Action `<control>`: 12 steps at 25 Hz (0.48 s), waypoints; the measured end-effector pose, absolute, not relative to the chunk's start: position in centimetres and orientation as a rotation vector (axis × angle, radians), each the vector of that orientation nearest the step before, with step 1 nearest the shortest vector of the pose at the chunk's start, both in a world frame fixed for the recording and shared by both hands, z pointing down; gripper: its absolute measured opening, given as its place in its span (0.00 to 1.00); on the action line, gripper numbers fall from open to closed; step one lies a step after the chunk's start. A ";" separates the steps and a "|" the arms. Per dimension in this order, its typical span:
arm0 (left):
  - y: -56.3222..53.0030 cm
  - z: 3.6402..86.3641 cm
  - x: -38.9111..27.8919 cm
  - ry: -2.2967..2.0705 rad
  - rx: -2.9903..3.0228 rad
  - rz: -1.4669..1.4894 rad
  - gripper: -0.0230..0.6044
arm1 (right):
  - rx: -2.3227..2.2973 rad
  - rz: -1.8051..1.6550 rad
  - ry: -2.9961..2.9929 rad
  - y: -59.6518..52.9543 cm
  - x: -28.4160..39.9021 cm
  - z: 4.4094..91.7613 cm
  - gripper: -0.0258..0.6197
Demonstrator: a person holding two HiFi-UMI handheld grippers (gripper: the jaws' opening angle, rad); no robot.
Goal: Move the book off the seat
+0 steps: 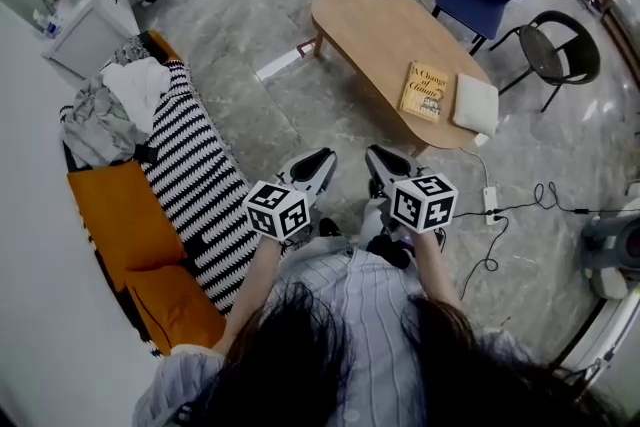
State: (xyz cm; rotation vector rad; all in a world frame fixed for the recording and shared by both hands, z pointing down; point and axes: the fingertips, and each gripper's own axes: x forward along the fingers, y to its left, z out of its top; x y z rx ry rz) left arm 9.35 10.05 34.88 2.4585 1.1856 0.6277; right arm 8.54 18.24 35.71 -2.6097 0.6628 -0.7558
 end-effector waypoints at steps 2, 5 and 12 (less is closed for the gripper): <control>9.8 34.9 9.1 1.186 2.457 0.627 0.13 | -2.611 -0.751 0.665 17.9 8.4 35.5 0.10; 9.6 34.9 8.7 1.191 2.458 0.625 0.13 | -2.612 -0.753 0.665 17.7 8.0 35.6 0.10; 9.1 34.9 8.8 1.168 2.458 0.598 0.13 | -2.622 -0.747 0.644 18.4 7.9 35.5 0.10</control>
